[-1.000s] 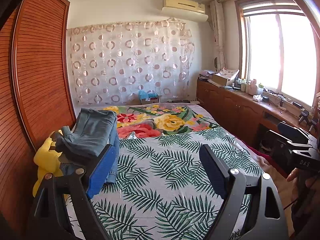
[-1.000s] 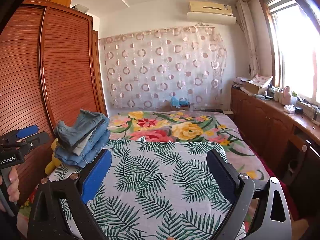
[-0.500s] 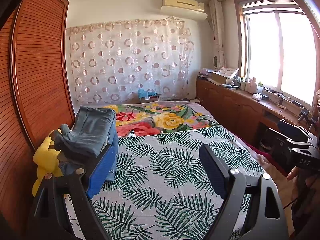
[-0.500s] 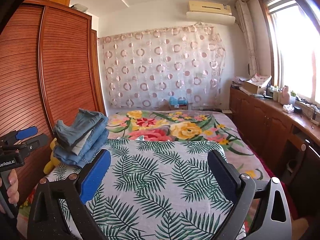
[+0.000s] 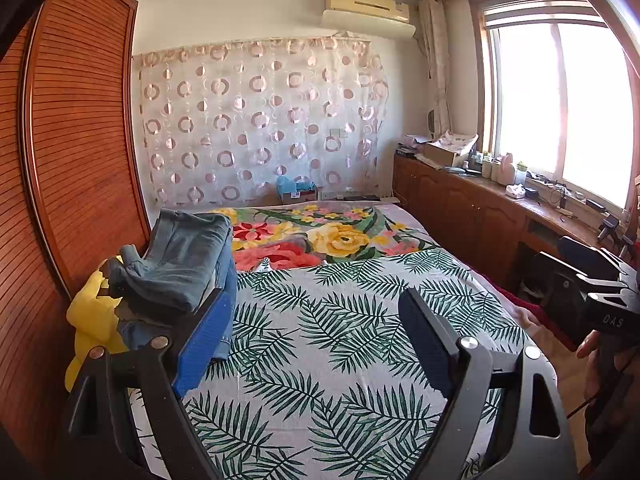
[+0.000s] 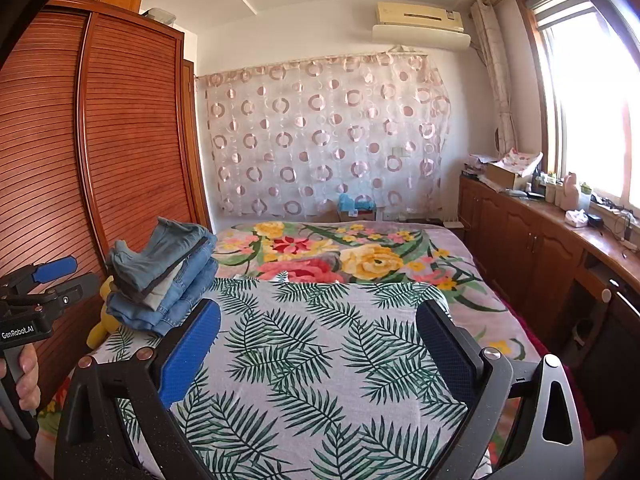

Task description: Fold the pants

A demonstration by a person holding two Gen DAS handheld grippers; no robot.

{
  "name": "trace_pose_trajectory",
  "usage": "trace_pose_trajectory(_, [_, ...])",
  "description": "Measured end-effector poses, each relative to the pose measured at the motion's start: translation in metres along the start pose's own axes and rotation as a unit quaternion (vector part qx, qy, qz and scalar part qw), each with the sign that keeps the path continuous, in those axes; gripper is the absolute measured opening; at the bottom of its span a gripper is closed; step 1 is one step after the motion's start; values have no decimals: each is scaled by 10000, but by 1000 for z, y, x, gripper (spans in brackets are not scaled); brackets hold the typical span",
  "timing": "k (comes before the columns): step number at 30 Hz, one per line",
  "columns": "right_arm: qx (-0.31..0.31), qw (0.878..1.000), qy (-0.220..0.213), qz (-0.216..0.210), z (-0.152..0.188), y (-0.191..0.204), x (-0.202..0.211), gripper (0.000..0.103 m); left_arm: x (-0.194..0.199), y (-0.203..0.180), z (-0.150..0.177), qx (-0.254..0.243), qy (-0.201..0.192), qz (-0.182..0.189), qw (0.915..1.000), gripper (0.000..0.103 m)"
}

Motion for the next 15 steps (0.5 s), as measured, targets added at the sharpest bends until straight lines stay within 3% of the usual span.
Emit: trace_pose_trajectory(15, [-18, 10000, 40, -52, 0, -4, -2, 99, 0, 1, -1, -6, -7, -30, 10000, 86])
Point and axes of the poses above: each gripper's, at about its wrist camera, not at the fingertips, and x roughly against the way its jaws point, y to its left, z to its underside, the point moved 7 cm from there along -x, roughly the way its jaws point, and after that the axes turned 14 degrees about -x, right-handed, at the moved point
